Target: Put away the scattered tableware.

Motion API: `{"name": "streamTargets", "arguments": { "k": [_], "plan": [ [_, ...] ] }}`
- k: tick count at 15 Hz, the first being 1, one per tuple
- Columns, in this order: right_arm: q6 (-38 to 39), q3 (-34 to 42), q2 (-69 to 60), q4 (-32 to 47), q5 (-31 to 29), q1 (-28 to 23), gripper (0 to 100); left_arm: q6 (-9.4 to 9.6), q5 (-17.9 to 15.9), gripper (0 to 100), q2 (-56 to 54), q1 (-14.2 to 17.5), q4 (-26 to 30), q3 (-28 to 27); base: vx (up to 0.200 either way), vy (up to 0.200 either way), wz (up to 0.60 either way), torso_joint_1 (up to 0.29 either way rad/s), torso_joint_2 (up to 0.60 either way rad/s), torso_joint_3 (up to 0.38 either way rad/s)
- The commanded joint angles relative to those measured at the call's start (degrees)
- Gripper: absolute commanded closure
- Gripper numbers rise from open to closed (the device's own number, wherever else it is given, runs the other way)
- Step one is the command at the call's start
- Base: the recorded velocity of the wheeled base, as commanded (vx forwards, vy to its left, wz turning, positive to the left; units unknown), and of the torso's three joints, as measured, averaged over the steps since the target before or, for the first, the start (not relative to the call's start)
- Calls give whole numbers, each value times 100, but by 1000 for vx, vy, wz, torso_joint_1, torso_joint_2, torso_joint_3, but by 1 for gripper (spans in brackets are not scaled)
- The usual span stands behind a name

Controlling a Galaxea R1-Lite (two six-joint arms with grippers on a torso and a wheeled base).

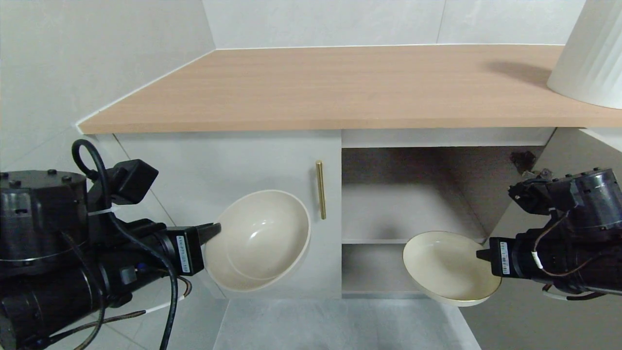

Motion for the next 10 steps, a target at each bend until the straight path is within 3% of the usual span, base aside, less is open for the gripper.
{"name": "streamTargets", "arguments": {
  "k": [1, 10],
  "plan": [
    [-3, 1, 18, -6, 1, 3, 100, -3, 4, 100, 14, 2, -3, 0, 0, 0, 0, -85, 242, 124],
    [-65, 1, 607, -375, -96, 55, 100, -3, -5, 100, 31, -7, -3, 0, 0, 0, 0, -9, 25, 15]
  ]
}}
